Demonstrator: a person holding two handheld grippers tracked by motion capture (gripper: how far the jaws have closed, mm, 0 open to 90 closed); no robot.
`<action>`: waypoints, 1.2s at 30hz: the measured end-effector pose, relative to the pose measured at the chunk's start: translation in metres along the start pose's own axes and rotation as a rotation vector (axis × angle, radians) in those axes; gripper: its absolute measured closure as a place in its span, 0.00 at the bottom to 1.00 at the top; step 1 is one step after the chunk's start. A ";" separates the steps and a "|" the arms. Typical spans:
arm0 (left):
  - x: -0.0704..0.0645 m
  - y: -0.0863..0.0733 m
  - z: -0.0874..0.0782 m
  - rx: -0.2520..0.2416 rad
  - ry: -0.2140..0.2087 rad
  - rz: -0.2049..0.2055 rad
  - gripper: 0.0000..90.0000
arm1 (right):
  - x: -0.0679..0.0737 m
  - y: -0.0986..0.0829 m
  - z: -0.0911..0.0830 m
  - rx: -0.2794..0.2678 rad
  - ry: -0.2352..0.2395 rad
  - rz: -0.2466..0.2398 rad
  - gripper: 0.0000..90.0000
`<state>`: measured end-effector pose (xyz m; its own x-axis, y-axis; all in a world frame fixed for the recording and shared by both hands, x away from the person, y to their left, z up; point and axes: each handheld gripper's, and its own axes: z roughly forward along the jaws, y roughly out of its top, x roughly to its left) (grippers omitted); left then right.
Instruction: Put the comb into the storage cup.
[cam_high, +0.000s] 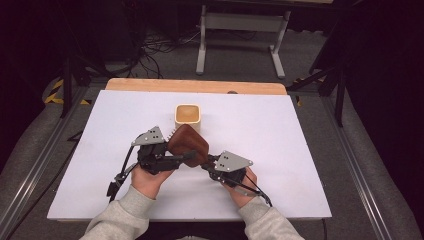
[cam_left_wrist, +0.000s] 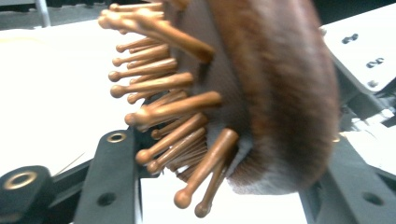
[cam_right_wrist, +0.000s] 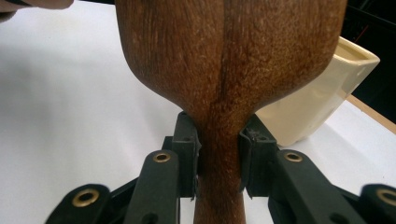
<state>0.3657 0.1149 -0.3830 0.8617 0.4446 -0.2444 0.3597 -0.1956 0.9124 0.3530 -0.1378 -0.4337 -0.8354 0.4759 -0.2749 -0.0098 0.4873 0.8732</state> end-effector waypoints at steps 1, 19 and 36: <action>-0.001 0.000 0.000 -0.002 -0.002 0.002 0.59 | 0.000 0.000 0.000 -0.001 0.001 -0.004 0.80; -0.007 0.015 -0.008 -0.006 -0.023 0.037 0.65 | -0.004 0.006 -0.011 -0.075 0.023 0.003 0.67; -0.005 0.048 -0.024 0.018 0.013 0.074 0.65 | -0.021 0.007 -0.018 -0.107 0.059 0.114 0.02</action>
<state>0.3700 0.1241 -0.3303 0.8813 0.4400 -0.1723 0.3020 -0.2441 0.9215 0.3603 -0.1576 -0.4141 -0.8652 0.4783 -0.1506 0.0310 0.3508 0.9359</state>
